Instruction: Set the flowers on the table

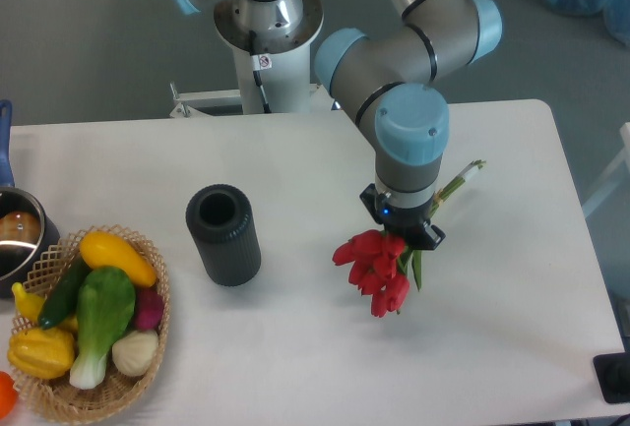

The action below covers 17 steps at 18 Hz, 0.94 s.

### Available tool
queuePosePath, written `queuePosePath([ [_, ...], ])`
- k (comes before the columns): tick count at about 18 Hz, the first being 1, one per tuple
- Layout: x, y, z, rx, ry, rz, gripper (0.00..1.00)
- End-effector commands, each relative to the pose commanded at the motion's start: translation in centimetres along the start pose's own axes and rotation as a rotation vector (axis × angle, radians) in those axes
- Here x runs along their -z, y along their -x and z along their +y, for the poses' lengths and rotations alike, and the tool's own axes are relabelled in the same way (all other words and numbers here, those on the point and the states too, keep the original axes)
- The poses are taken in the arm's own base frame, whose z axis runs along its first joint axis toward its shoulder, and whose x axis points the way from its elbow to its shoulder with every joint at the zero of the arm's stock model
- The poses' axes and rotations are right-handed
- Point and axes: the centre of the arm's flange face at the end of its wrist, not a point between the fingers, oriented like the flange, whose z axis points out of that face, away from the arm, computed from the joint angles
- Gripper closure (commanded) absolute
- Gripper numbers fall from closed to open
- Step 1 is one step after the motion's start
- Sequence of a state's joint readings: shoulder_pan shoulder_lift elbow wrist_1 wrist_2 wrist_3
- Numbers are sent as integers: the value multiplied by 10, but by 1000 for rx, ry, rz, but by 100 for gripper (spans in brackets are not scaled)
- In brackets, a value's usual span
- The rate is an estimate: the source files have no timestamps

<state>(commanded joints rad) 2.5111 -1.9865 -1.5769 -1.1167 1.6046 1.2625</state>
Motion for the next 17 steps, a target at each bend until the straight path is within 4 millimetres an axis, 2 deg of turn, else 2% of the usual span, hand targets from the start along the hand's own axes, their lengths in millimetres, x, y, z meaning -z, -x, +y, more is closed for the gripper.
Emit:
queuePosePath([
  [1, -3, 1, -1, -6, -2, 4, 9],
  [3, -5, -1, 1, 3, 1, 8, 0],
  [5, 2, 1, 7, 15, -3, -5, 0],
  [7, 16, 10, 23, 49, -10, -48, 0],
  [10, 20, 24, 49, 81, -15, -79, 0],
  [15, 18, 44, 68, 116, -29, -156, 0],
  [17, 18, 45, 69, 119, -29, -158, 0],
])
